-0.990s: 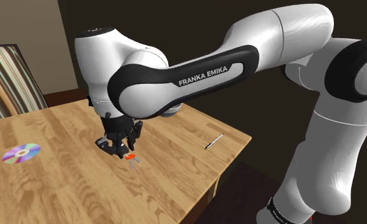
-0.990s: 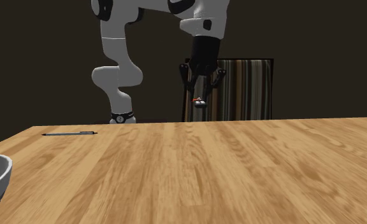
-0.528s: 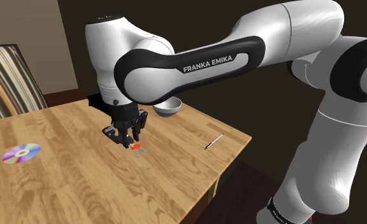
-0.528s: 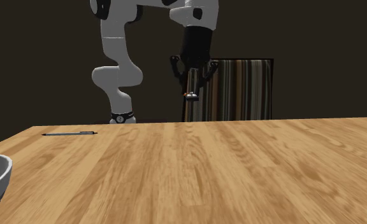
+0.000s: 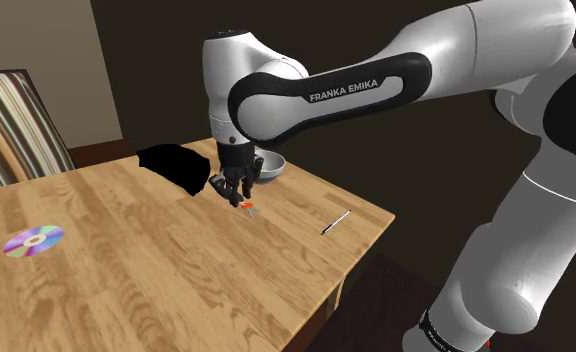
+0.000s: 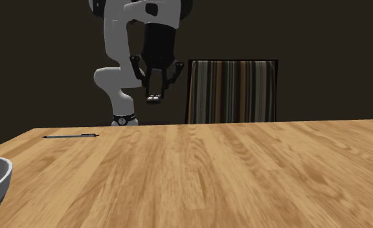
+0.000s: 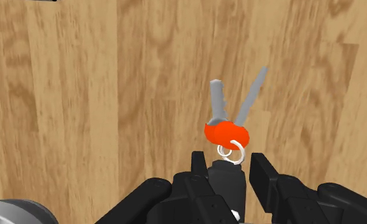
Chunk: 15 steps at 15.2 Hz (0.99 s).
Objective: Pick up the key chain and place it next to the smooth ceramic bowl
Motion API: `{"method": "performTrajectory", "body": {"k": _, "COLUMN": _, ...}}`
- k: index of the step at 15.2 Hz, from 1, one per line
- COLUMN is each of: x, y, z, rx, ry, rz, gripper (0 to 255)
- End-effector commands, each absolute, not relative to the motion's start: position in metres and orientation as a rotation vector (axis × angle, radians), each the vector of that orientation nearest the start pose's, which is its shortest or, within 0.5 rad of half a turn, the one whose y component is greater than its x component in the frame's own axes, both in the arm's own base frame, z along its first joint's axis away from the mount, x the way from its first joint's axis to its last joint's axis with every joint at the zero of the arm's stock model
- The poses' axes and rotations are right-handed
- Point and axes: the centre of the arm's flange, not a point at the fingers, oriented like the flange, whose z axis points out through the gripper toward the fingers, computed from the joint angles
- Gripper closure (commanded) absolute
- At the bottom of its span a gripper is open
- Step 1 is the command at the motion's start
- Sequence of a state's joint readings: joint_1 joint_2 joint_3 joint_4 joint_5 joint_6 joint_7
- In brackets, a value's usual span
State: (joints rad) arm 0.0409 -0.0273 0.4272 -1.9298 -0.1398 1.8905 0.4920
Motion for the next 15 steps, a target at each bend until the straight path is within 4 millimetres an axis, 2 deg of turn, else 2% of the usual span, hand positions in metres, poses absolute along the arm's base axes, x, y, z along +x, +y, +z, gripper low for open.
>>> {"method": "performTrajectory", "body": {"k": 1, "x": 0.502, "y": 0.217, "z": 0.495, "rx": -3.274, "ry": -0.037, "rz": -0.088, "gripper": 255}}
{"method": "performTrajectory", "body": {"k": 15, "x": 0.537, "y": 0.036, "z": 0.495, "rx": -3.274, "ry": -0.037, "rz": -0.088, "gripper": 255}}
